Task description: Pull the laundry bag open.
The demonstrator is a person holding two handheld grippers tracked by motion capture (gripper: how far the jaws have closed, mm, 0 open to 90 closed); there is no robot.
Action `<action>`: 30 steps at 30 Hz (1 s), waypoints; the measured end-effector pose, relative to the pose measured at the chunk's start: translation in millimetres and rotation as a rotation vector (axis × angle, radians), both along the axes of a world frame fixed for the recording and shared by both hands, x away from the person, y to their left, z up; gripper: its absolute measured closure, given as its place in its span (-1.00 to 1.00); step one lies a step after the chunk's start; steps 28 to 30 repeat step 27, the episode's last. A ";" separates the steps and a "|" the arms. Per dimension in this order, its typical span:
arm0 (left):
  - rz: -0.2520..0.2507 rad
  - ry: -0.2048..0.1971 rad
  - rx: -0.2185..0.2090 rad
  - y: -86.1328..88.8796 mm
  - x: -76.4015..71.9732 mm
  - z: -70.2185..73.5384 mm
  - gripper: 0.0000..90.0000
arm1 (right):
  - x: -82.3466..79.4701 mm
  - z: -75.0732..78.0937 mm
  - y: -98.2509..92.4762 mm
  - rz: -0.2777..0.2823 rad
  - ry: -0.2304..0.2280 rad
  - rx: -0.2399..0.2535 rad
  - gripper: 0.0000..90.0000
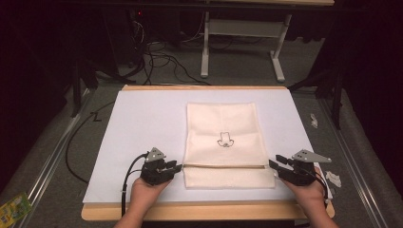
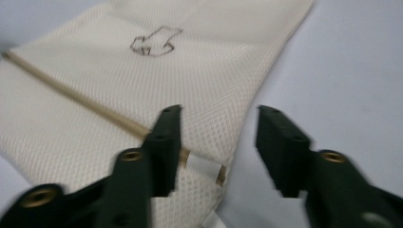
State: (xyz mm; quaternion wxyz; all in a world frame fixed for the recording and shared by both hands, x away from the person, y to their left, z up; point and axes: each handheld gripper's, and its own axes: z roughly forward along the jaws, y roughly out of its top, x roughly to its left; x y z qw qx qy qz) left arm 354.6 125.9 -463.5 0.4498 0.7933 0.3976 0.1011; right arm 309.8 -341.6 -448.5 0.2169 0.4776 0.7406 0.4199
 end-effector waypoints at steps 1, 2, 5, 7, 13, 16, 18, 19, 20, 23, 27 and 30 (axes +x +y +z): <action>0.000 0.000 0.000 0.0 0.0 0.0 0.17 | 0.0 2.3 -0.8 -0.011 -0.016 0.003 -0.22; 0.037 -0.079 0.015 6.5 -0.3 4.7 0.04 | 0.1 4.4 -1.8 -0.025 -0.029 -0.007 -0.37; 0.139 -0.180 0.047 23.1 0.8 12.9 -0.39 | 0.1 10.5 -10.9 -0.069 -0.074 -0.026 -0.68; 0.208 -0.208 0.075 39.6 3.1 18.4 -0.59 | -1.4 15.2 -23.8 -0.123 -0.109 -0.050 -0.78; 0.320 -0.177 0.040 80.2 5.0 23.3 -0.93 | -16.1 27.6 -72.0 -0.263 -0.168 -0.013 -0.89; 0.318 -0.171 0.048 80.2 7.6 21.7 -0.98 | -16.5 25.6 -72.1 -0.261 -0.171 -0.016 -0.90; 0.298 -0.162 0.064 72.9 10.5 20.3 -0.99 | -8.4 19.1 -59.5 -0.220 -0.133 -0.036 -0.93; 0.294 -0.166 0.062 71.2 10.4 20.4 -0.99 | -6.5 18.4 -56.0 -0.213 -0.127 -0.039 -0.93; 0.289 -0.168 0.064 70.5 9.9 20.6 -0.99 | -5.9 19.1 -53.7 -0.208 -0.125 -0.040 -0.93; 0.286 -0.171 0.063 71.5 8.4 21.4 -0.99 | -9.6 21.1 -52.3 -0.198 -0.142 -0.040 -0.91; 0.301 -0.171 0.060 74.5 8.5 21.6 -0.99 | -12.9 22.0 -55.8 -0.206 -0.145 -0.034 -0.94; 0.301 -0.171 0.060 74.5 8.5 21.6 -0.99 | -12.9 22.0 -55.8 -0.206 -0.145 -0.034 -0.94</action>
